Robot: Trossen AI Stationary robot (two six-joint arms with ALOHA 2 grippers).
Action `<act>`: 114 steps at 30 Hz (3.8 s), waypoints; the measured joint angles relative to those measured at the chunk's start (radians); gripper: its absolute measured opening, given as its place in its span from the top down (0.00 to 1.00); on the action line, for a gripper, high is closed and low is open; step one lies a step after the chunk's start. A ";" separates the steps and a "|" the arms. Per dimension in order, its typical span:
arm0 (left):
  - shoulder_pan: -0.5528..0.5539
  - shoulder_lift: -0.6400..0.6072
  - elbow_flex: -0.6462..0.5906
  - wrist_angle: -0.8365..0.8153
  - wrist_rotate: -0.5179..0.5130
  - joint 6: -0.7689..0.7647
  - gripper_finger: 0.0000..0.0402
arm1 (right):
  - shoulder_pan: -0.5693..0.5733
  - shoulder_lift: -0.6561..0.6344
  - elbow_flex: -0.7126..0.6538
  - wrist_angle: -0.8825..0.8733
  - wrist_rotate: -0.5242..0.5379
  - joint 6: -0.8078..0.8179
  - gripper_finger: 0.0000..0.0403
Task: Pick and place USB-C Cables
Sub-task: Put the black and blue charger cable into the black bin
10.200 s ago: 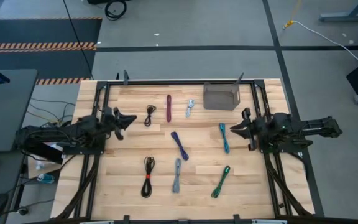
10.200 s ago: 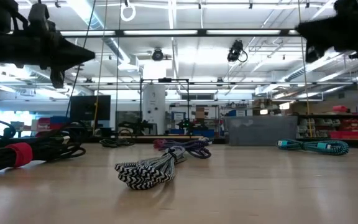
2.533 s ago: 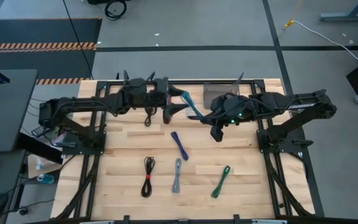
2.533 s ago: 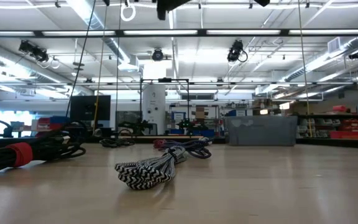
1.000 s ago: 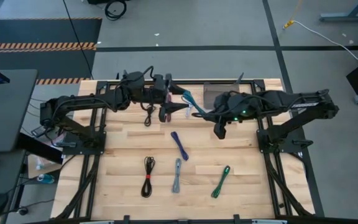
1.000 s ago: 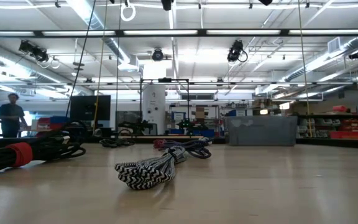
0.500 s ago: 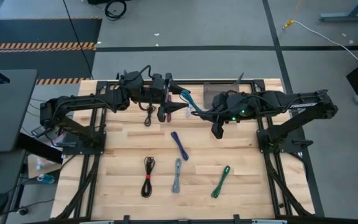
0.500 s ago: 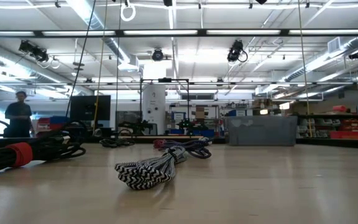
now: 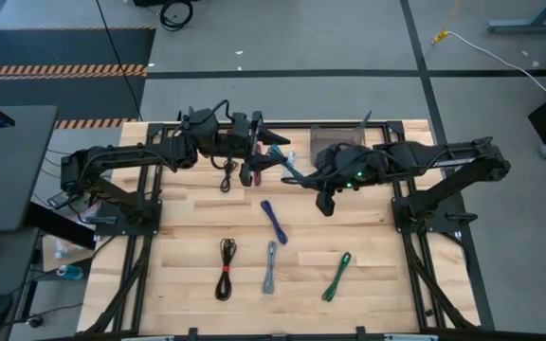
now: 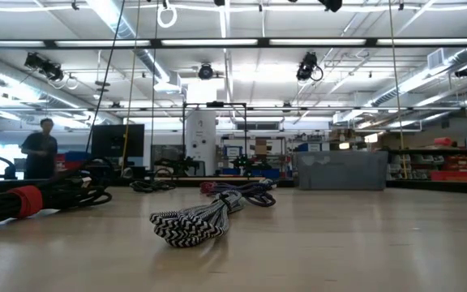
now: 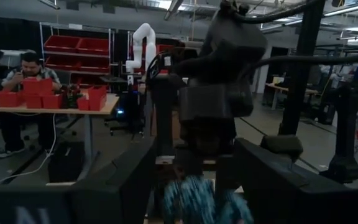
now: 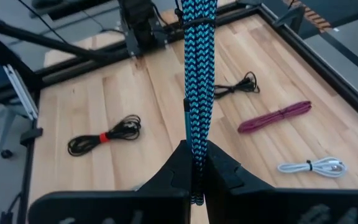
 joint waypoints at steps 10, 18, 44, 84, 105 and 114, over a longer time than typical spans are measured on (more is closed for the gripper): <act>-0.003 0.000 0.000 -0.042 0.001 -0.013 0.52 | 0.000 -0.032 0.000 0.031 0.024 -0.008 0.96; -0.005 0.000 0.000 -0.028 0.000 0.000 0.59 | 0.000 -0.036 0.000 0.034 0.015 -0.020 0.96; -0.046 -0.001 0.000 -0.008 -0.148 0.042 0.91 | 0.000 -0.036 0.000 0.078 0.004 -0.016 0.74; 0.115 0.174 0.001 -0.010 -0.075 -0.077 0.91 | -0.028 -0.216 0.001 0.268 -0.096 -0.157 0.62; 0.141 0.737 0.779 -0.191 0.039 -0.072 0.91 | -0.028 -0.224 0.001 0.276 -0.108 -0.166 0.62; 0.183 0.839 0.819 -0.119 0.023 -0.239 0.91 | -0.009 -0.224 0.001 0.324 -0.111 -0.210 0.62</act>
